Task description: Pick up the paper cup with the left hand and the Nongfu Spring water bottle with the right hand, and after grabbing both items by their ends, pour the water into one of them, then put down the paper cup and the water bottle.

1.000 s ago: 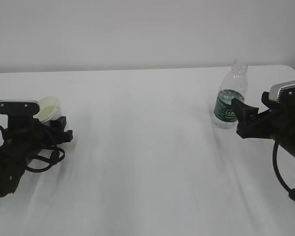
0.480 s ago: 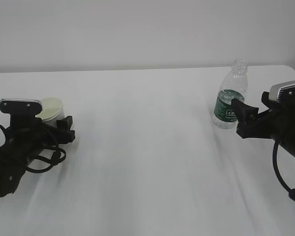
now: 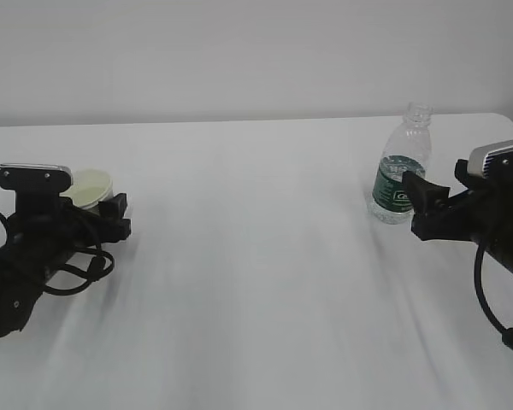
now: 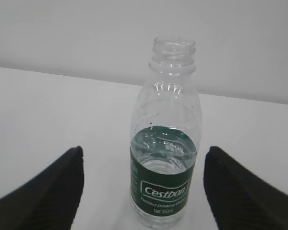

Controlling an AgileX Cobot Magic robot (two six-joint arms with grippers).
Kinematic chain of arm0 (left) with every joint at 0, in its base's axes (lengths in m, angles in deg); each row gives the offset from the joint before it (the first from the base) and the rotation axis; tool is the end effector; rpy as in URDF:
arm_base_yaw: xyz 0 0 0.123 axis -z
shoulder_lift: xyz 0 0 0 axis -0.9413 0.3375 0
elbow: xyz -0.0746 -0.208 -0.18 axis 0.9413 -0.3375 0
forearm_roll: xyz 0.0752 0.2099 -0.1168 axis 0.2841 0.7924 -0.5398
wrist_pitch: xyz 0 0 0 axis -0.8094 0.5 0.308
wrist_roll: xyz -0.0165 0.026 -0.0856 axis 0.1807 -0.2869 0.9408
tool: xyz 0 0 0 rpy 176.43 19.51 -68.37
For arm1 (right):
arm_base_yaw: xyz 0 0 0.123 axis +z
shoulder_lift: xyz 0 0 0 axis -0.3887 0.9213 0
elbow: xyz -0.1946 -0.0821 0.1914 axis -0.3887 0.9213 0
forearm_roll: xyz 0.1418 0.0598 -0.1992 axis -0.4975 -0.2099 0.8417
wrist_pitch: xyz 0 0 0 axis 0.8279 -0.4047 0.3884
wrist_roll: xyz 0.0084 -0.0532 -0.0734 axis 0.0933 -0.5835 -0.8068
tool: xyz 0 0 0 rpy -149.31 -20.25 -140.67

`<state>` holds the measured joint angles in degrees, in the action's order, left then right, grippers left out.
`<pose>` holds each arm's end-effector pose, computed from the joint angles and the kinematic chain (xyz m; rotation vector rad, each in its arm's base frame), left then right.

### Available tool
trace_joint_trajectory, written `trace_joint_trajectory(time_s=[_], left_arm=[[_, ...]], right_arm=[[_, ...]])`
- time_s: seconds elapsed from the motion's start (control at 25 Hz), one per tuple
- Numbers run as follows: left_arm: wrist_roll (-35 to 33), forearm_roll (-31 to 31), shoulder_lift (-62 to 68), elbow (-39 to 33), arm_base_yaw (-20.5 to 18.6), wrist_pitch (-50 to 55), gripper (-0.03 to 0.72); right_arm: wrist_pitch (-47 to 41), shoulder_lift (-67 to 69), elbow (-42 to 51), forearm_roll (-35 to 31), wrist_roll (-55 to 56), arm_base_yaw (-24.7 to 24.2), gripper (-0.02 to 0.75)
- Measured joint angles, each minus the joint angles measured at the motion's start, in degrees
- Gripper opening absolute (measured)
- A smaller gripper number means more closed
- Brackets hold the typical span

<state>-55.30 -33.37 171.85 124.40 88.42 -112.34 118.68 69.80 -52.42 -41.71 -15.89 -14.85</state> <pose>0.3324 -0.0909 0.0659 0.0774 1.8295 -0.1112 0.2801 0.0458 0.1369 -0.2402 1.7118 0.1030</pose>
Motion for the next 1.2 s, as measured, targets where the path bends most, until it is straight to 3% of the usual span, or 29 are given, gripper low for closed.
trace_joint_trajectory(time_s=[1.2], left_arm=[[0.0,1.9,-8.9,-12.5,0.0,-0.1,0.59]], right_arm=[[0.0,0.0,1.2,0.6,0.0,0.0,0.59]])
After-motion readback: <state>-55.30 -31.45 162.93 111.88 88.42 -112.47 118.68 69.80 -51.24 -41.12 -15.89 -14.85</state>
